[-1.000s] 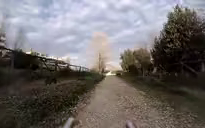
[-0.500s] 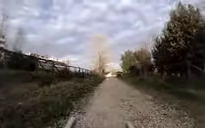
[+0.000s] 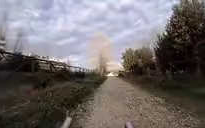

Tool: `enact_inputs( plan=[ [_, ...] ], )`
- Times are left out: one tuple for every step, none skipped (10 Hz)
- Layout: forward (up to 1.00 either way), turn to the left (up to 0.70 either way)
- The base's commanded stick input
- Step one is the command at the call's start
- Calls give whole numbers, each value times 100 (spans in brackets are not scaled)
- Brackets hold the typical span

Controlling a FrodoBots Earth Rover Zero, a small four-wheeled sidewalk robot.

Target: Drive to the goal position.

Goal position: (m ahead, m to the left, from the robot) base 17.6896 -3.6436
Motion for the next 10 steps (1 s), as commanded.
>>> enact_inputs(
  plan=[
    [70, -31],
    [70, -8],
    [70, 0],
    [70, 0],
    [70, 0],
    [70, 0],
    [70, 0],
    [70, 0],
    [70, 0],
    [70, 0]
  ],
)
